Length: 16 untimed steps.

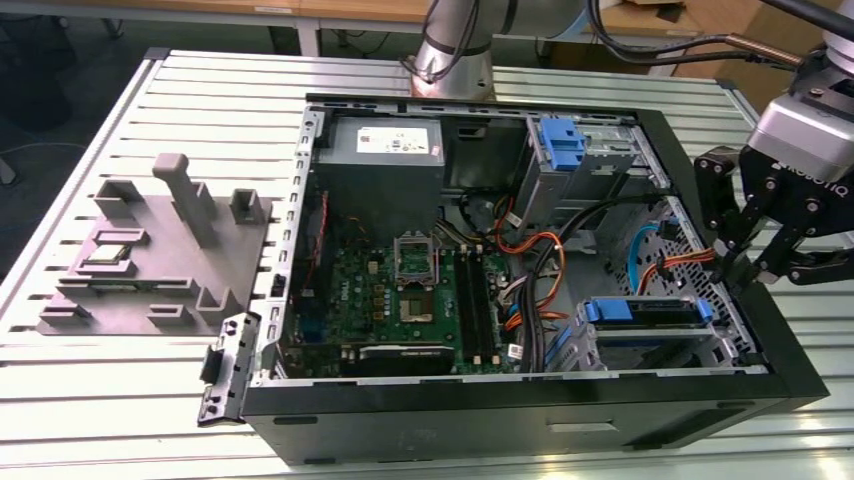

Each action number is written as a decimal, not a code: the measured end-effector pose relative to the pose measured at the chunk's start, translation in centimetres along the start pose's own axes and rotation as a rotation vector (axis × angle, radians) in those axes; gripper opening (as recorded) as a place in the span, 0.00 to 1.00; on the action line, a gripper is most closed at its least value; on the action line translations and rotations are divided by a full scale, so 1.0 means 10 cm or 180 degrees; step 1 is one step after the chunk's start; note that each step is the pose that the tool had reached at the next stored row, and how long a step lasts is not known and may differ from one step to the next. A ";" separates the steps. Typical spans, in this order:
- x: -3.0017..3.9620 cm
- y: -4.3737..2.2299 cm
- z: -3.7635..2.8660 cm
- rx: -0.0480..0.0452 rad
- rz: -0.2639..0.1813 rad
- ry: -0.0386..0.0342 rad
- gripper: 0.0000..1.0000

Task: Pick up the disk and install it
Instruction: 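Insert the first disk wire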

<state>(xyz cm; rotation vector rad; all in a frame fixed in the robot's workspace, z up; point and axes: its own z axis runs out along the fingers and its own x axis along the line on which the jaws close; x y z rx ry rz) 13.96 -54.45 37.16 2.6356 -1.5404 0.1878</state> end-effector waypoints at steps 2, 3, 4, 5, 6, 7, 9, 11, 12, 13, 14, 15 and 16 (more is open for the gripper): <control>0.000 0.000 0.000 0.0000 0.0000 0.0000 0.24; 0.000 0.000 0.000 0.0000 0.0000 0.0000 0.24; 0.000 0.000 0.000 0.0000 0.0000 0.0000 0.24; 0.000 0.000 0.000 0.0000 0.0000 0.0000 0.24; 0.000 0.000 0.000 0.0000 0.0000 0.0001 0.25; 0.000 0.000 0.000 0.0000 0.0000 0.0001 0.25; -0.001 0.000 0.001 -0.0004 0.0000 0.0007 0.31; 0.000 0.000 -0.001 -0.0014 -0.0002 0.0025 0.31; 0.000 0.000 0.000 -0.0020 -0.0003 0.0036 0.31; 0.000 0.000 0.000 -0.0029 -0.0004 0.0051 0.31; 0.000 0.000 -0.001 -0.0044 -0.0006 0.0080 0.31; 0.000 0.000 0.000 -0.0068 -0.0009 0.0128 0.31; 0.000 0.000 0.001 -0.0094 -0.0012 0.0178 0.31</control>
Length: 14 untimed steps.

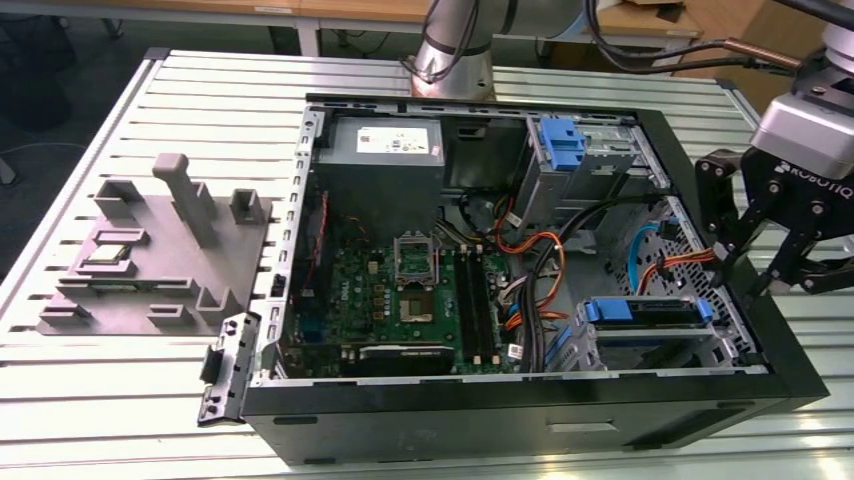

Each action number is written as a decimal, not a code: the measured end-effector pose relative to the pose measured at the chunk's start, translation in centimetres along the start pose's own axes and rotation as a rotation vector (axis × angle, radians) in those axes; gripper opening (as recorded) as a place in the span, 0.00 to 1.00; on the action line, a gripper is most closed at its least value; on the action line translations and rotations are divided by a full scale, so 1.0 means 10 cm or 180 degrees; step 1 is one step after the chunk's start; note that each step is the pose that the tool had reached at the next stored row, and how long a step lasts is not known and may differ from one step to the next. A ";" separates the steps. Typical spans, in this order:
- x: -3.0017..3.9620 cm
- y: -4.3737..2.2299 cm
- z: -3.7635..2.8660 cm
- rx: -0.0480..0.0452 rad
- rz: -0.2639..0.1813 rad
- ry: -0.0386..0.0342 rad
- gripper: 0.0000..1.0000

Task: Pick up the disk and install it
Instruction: 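Insert the first disk wire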

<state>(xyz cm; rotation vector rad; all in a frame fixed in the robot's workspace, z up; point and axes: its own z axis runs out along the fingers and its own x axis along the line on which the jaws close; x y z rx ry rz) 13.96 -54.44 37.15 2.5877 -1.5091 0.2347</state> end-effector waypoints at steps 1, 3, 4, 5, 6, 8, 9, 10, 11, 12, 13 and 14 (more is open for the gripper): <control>0.000 0.000 0.000 -0.0018 -0.0002 0.0037 0.31; 0.000 0.000 0.001 -0.0019 -0.0002 0.0042 0.31; 0.000 0.000 0.001 -0.0018 -0.0004 0.0043 0.31; -0.001 0.000 0.002 -0.0016 -0.0018 0.0046 0.31; -0.001 0.001 0.003 -0.0012 -0.0051 0.0051 0.31; -0.001 0.000 0.005 0.0003 -0.0133 0.0059 0.31; -0.001 0.000 0.005 0.0010 -0.0164 0.0061 0.31; -0.004 -0.002 0.006 0.0016 -0.0190 0.0062 0.31; -0.016 -0.009 0.004 0.0019 -0.0204 0.0063 0.31; -0.037 -0.021 0.002 0.0019 -0.0207 0.0063 0.31; -0.062 -0.034 -0.001 0.0020 -0.0209 0.0062 0.31; -0.087 -0.049 -0.005 0.0020 -0.0210 0.0062 0.31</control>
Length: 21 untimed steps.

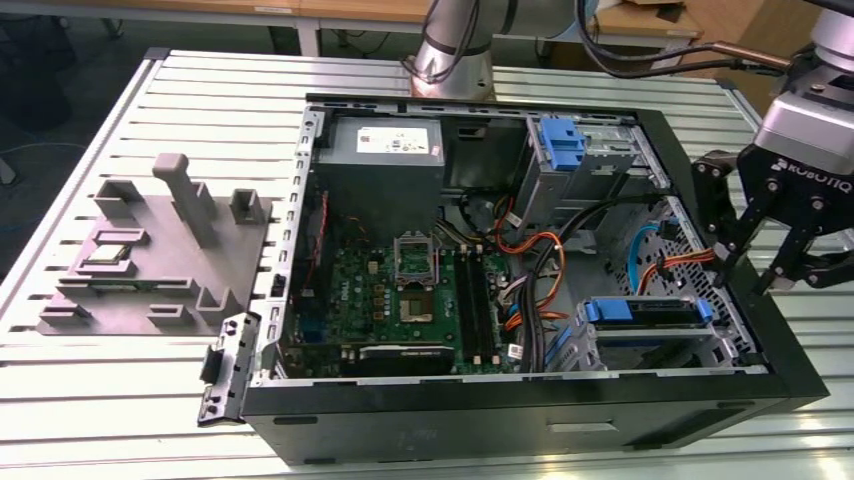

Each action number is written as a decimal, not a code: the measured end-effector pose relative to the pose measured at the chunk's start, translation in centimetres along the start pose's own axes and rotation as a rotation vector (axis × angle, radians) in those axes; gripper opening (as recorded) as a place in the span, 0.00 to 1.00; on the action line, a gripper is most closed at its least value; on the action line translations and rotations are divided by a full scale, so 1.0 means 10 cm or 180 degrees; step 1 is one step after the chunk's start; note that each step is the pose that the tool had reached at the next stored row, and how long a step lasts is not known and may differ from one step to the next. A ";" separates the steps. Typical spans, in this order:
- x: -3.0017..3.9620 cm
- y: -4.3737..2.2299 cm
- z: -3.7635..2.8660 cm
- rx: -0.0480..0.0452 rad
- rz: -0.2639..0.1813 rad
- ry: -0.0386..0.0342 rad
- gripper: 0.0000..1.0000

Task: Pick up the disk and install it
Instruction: 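Insert the first disk wire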

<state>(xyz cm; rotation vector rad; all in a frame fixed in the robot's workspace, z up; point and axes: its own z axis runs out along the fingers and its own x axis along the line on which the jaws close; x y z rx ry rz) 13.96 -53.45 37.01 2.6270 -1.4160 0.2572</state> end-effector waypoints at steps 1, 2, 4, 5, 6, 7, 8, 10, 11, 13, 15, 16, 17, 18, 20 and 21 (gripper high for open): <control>-0.023 -0.015 -0.004 0.0001 -0.0002 0.0000 0.31; -0.042 -0.028 -0.008 0.0001 -0.0005 0.0000 0.31; -0.072 -0.048 -0.011 0.0004 -0.0015 0.0001 0.31; -0.083 -0.055 -0.011 0.0005 -0.0022 0.0001 0.31; -0.093 -0.062 -0.012 0.0007 -0.0030 0.0001 0.31; -0.102 -0.068 -0.012 0.0009 -0.0038 0.0002 0.31; -0.111 -0.073 -0.012 0.0010 -0.0046 0.0002 0.31; -0.125 -0.082 -0.008 0.0015 -0.0069 0.0003 0.31; -0.127 -0.082 -0.001 0.0022 -0.0095 0.0004 0.31; -0.130 -0.083 0.012 0.0046 -0.0202 0.0010 0.31; -0.133 -0.084 0.026 0.0071 -0.0314 0.0015 0.31; -0.134 -0.084 0.030 0.0083 -0.0370 0.0019 0.31; -0.134 -0.084 0.033 0.0096 -0.0430 0.0022 0.31; -0.135 -0.085 0.036 0.0108 -0.0485 0.0024 0.31; -0.137 -0.085 0.043 0.0134 -0.0594 0.0029 0.31; -0.138 -0.086 0.045 0.0145 -0.0643 0.0031 0.31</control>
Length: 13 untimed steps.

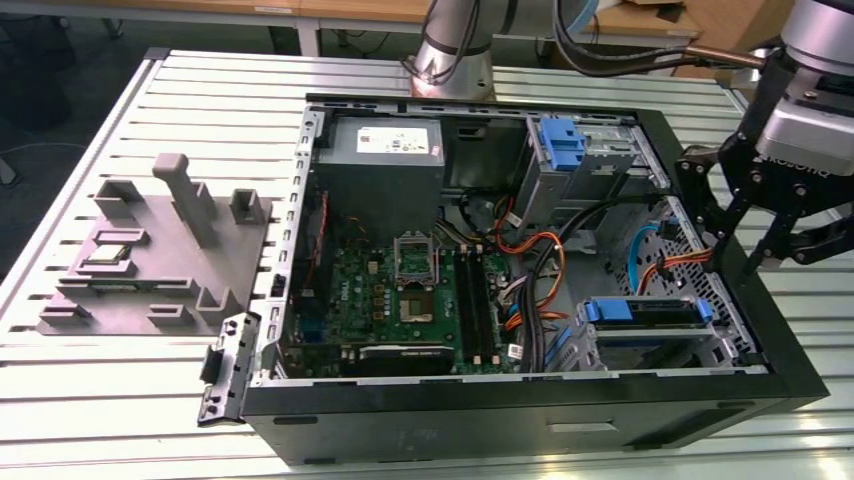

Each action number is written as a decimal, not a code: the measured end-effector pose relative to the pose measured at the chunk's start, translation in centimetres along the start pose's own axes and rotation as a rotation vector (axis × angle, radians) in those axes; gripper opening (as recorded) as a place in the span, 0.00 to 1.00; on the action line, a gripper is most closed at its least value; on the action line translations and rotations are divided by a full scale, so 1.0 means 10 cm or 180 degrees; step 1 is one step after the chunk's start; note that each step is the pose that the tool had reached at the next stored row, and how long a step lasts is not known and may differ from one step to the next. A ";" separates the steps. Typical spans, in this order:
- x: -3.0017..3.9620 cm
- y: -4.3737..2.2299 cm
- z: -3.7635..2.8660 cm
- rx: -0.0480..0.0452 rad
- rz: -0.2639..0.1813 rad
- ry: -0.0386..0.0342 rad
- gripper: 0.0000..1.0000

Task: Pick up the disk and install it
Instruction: 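Insert the first disk wire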

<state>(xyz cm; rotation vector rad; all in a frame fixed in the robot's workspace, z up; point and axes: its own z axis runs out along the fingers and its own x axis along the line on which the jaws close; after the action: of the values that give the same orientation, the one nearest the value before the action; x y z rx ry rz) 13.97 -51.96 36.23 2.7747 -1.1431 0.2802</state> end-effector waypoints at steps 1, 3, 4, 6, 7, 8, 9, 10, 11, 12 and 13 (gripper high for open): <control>-0.001 -0.001 0.002 0.0008 -0.0037 0.0002 0.31; -0.018 -0.018 0.003 0.0015 -0.0067 0.0003 0.31; -0.033 -0.032 0.001 0.0016 -0.0070 0.0003 0.31; -0.066 -0.066 -0.004 0.0017 -0.0077 0.0004 0.31; -0.079 -0.079 -0.007 0.0018 -0.0082 0.0004 0.31; -0.089 -0.089 -0.007 0.0020 -0.0088 0.0004 0.31; -0.098 -0.098 -0.008 0.0021 -0.0097 0.0005 0.31; -0.104 -0.103 -0.008 0.0024 -0.0109 0.0005 0.31; -0.109 -0.108 -0.007 0.0027 -0.0123 0.0006 0.31; -0.113 -0.112 -0.006 0.0031 -0.0137 0.0007 0.31; -0.117 -0.116 -0.004 0.0035 -0.0153 0.0008 0.31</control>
<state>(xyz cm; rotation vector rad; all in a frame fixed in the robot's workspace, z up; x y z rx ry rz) 13.96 -50.34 35.95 2.8060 -1.0758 0.2857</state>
